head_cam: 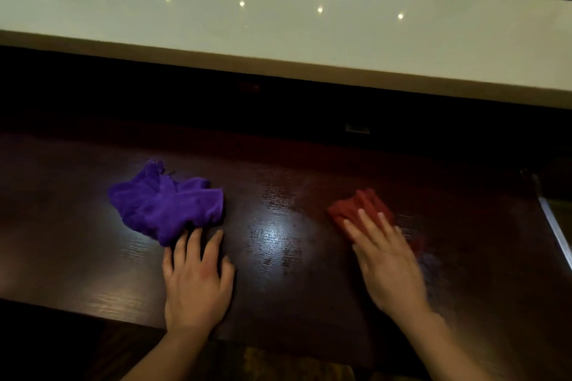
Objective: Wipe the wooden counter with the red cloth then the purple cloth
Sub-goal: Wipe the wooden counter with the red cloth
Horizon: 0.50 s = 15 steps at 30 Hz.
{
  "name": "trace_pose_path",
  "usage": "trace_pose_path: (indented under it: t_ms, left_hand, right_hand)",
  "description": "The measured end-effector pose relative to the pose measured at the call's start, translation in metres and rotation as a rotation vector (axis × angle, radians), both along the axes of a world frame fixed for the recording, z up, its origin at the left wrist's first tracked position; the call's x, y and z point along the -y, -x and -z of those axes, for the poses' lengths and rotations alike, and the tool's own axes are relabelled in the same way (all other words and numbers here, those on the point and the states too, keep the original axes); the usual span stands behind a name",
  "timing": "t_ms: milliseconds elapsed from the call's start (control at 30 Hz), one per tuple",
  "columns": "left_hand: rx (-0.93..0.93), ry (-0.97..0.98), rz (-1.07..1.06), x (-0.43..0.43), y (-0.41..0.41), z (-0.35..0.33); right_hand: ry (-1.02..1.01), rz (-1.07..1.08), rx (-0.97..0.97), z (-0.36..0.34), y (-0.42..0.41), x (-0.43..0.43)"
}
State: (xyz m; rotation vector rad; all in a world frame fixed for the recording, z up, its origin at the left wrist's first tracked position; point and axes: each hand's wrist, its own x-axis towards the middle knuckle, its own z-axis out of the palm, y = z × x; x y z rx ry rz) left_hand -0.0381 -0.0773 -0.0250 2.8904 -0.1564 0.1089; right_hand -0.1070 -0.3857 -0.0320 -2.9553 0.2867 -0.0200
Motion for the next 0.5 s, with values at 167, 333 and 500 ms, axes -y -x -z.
trace_pose_path:
  t_ms: [167,333,500]
  left_hand:
    - [0.01,-0.005,0.008,-0.002,-0.002,0.006]
    - [0.013,-0.03,0.007,-0.002,-0.001,0.006]
    - [0.008,-0.013,0.005,-0.002,-0.001,0.006]
  right_hand:
    - [-0.027,0.488,0.039,-0.001,0.038,0.08]
    - [-0.072,0.557,0.027,-0.001,-0.027,0.066]
    - [-0.059,0.098,0.03,-0.005,-0.037,-0.024]
